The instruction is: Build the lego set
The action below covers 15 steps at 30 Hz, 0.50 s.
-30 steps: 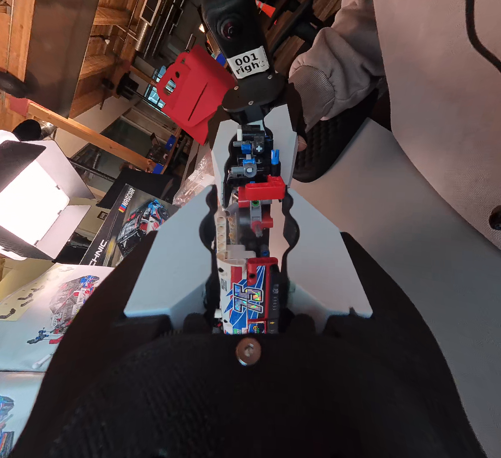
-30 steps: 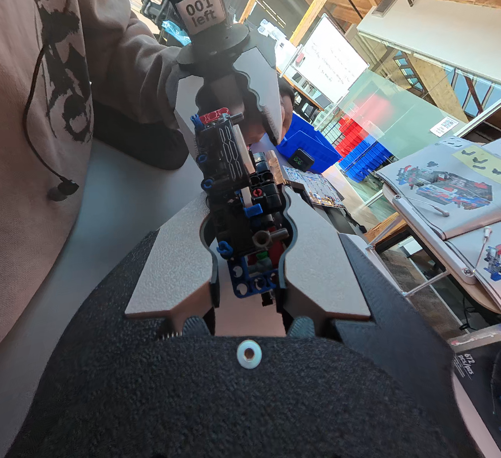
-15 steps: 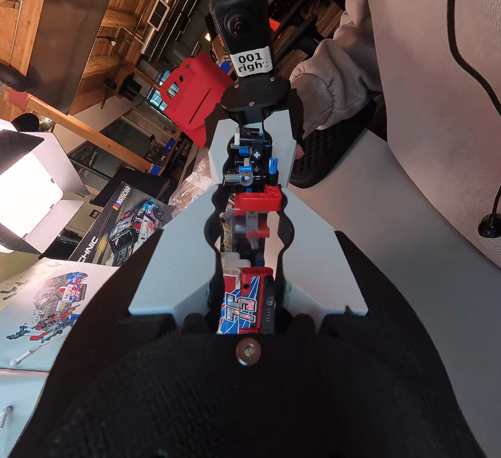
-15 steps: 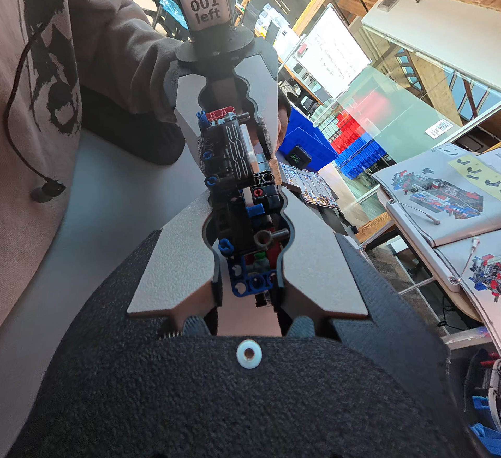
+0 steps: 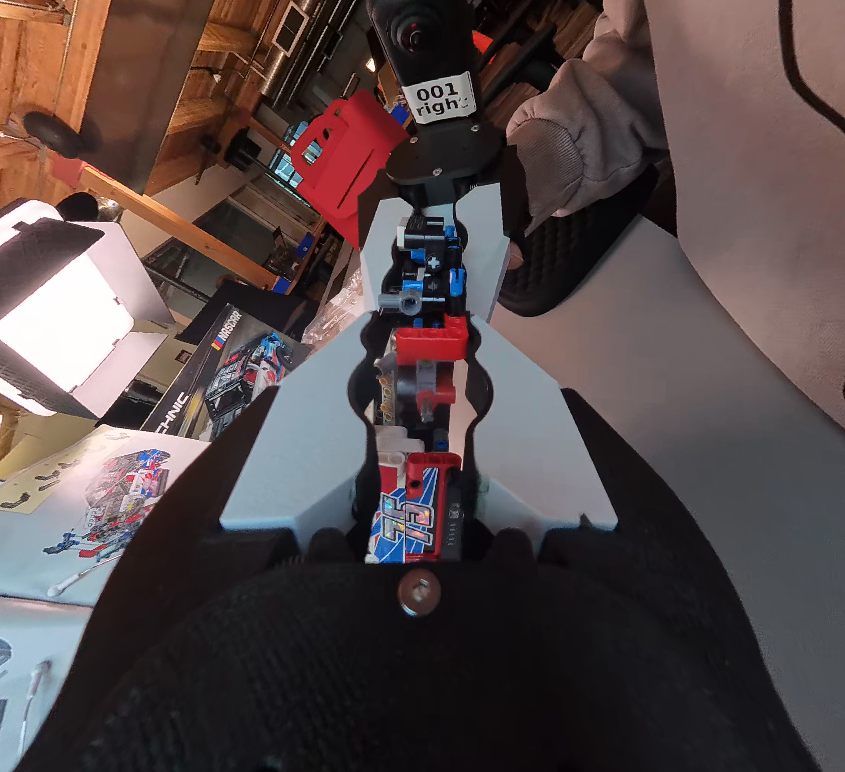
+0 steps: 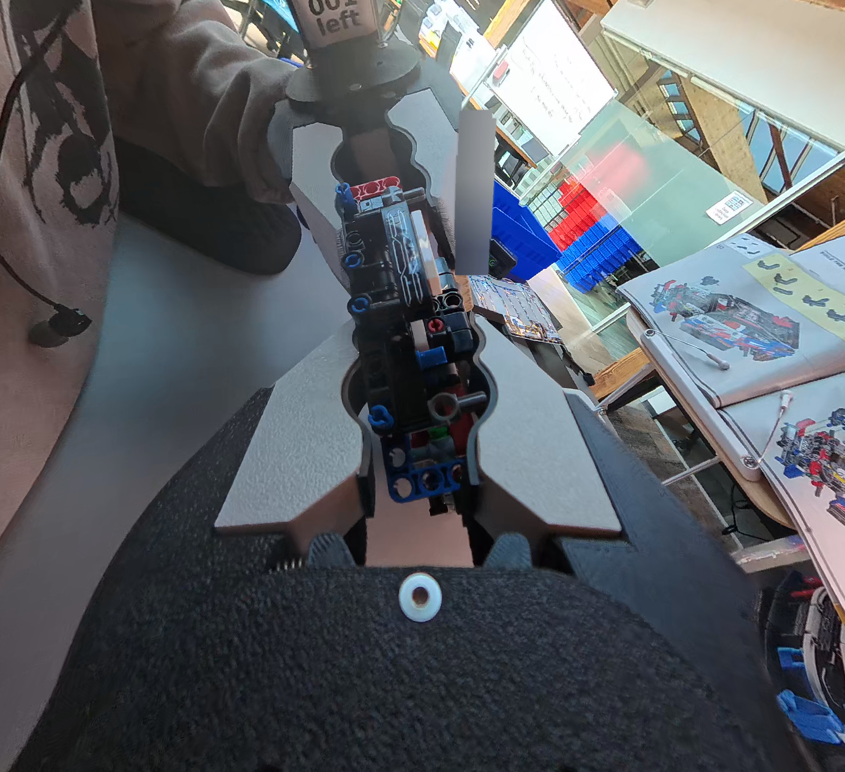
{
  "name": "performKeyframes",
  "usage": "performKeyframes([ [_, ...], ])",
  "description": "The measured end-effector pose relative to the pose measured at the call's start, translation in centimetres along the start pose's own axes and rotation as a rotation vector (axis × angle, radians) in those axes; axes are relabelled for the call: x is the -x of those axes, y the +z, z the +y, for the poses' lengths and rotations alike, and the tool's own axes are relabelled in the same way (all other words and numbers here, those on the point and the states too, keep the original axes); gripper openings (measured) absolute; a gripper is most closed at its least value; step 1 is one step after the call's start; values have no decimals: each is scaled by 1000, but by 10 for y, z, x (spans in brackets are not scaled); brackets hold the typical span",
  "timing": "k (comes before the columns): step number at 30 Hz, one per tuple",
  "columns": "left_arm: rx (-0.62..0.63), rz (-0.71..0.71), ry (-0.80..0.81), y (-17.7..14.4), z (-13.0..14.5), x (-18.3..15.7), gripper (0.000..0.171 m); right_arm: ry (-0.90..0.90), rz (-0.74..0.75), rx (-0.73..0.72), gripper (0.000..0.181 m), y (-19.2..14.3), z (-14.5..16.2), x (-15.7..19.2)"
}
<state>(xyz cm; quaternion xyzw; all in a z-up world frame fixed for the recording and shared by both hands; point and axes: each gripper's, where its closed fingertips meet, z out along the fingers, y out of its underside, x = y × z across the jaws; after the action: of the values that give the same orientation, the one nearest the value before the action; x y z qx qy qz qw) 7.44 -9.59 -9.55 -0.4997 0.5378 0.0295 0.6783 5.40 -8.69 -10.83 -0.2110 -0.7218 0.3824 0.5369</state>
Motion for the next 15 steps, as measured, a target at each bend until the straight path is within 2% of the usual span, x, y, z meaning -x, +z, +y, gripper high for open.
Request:
performKeyframes([
  [5, 15, -29, -11, -2, 2, 3, 48, -23, 26, 7, 40, 4, 3, -2],
  [10, 43, -30, -30, -8, 10, 3, 50, -51, 58, 4, 43, 5, 3, -5],
  [15, 107, -55, -113, -21, 31, 5, 51, -77, 81, 45, 39, 6, 15, -8],
])
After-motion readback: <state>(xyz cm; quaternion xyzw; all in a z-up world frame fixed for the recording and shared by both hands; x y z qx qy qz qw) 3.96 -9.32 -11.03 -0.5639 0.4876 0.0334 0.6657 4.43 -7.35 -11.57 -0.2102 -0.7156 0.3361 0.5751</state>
